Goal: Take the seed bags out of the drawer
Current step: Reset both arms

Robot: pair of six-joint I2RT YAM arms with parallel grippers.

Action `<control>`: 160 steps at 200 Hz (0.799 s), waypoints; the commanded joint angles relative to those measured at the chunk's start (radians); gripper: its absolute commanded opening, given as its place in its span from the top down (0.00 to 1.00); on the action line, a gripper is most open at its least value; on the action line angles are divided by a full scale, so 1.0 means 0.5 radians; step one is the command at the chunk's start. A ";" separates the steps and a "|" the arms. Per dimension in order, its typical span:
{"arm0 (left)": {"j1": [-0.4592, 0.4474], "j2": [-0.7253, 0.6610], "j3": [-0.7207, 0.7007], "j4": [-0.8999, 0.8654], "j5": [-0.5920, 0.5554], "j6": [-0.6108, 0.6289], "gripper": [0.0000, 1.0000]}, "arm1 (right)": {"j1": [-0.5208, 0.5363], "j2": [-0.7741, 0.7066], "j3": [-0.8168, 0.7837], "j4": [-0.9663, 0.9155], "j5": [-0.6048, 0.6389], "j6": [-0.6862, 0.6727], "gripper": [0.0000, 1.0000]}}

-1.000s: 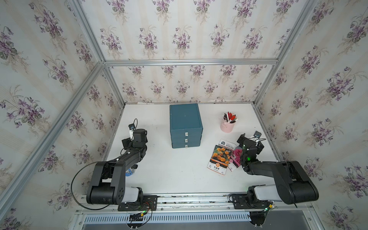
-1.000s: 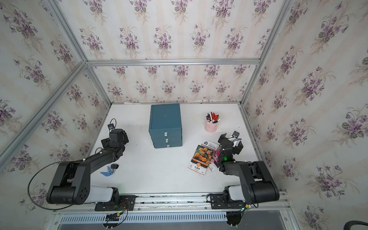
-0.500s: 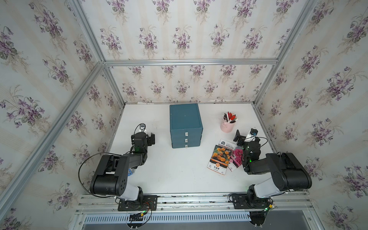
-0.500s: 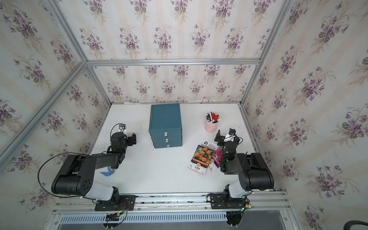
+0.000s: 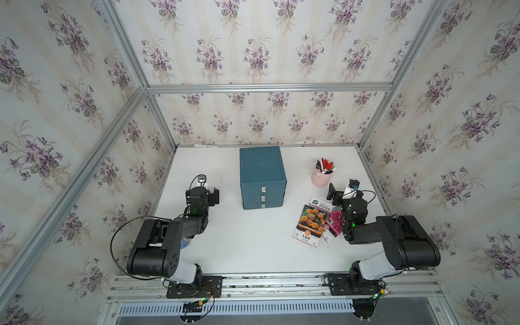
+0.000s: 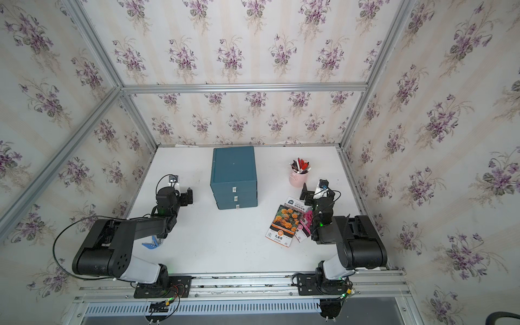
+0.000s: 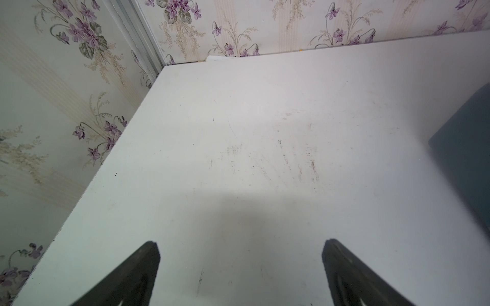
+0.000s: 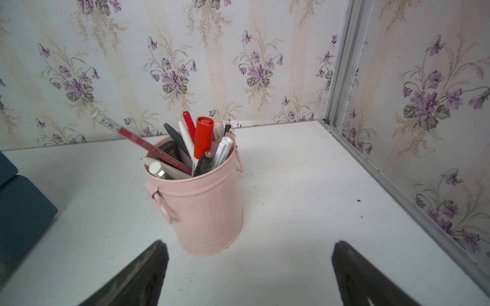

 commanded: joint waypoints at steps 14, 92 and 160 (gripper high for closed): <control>0.000 -0.003 0.010 0.043 0.015 0.010 0.00 | 0.001 0.001 0.006 0.001 -0.018 -0.014 0.00; 0.004 -0.002 0.016 0.037 0.016 0.010 0.00 | 0.001 -0.001 0.006 -0.002 -0.018 -0.014 0.00; 0.004 0.001 0.020 0.029 0.018 0.008 0.00 | -0.008 -0.004 0.005 -0.005 -0.064 -0.023 0.00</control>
